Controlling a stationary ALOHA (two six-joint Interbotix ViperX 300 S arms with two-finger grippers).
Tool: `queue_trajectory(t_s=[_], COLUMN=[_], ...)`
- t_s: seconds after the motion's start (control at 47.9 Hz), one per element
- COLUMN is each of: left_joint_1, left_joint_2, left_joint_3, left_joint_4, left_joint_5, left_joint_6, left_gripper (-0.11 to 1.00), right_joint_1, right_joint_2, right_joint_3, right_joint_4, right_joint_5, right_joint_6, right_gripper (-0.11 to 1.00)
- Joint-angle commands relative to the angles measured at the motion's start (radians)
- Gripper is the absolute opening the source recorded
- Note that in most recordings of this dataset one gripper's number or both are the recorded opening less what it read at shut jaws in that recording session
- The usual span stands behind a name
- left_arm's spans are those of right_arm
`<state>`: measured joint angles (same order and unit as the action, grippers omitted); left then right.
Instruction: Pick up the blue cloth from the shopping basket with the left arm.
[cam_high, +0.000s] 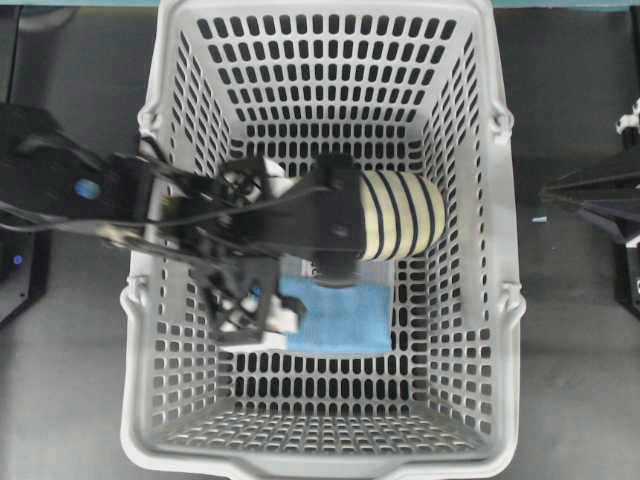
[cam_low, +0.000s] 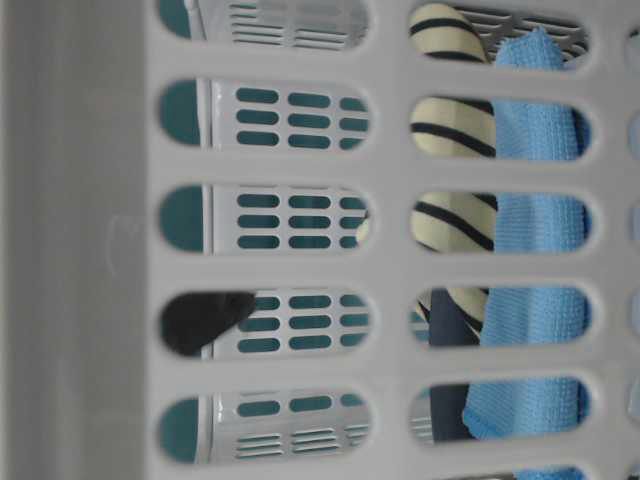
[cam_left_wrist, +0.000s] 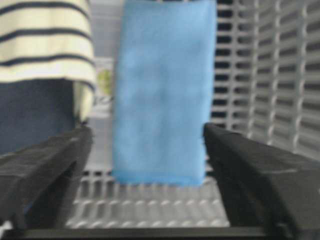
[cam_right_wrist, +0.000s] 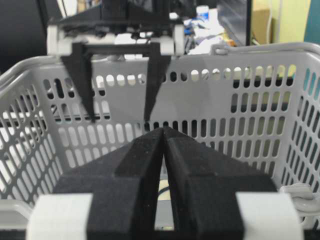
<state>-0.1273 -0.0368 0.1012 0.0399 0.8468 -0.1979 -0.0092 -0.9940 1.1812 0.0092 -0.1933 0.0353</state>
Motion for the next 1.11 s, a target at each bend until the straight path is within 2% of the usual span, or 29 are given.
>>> queue_trajectory(t_s=[0.0,0.418,0.689,0.773,0.856,1.023,1.086], left_joint_1=[-0.014,-0.028,-0.028,-0.028,-0.028,-0.031,-0.029], left_joint_2=[0.034,0.198,0.221,0.221,0.216,0.19,0.175], left_joint_3=[-0.034,0.015,0.089,0.103,0.11,0.091,0.077], left_joint_4=[0.005,0.005,0.005,0.005,0.005,0.005,0.005], left_joint_5=[-0.005,-0.08,-0.135,-0.155,-0.158,-0.156,-0.15], left_joint_6=[-0.015,-0.006,-0.006,-0.006,-0.006,-0.006,-0.006], left_gripper=[0.9,0.89,0.88,0.84,0.73,0.27,0.15], right_joint_1=[-0.002,-0.002,-0.003,-0.003,-0.003,-0.003,-0.003], right_joint_2=[0.006,0.005,0.006,0.006,0.005,0.006,0.006], right_joint_3=[-0.015,-0.011,-0.011,-0.011,-0.011,-0.009,-0.009], right_joint_4=[0.003,0.003,0.003,0.003,0.003,0.003,0.003], right_joint_5=[-0.009,-0.005,-0.009,-0.009,-0.009,-0.009,-0.009], right_joint_6=[0.002,0.002,0.002,0.002,0.002,0.002,0.002], right_gripper=[0.0,0.0,0.0,0.0,0.0,0.0,0.0])
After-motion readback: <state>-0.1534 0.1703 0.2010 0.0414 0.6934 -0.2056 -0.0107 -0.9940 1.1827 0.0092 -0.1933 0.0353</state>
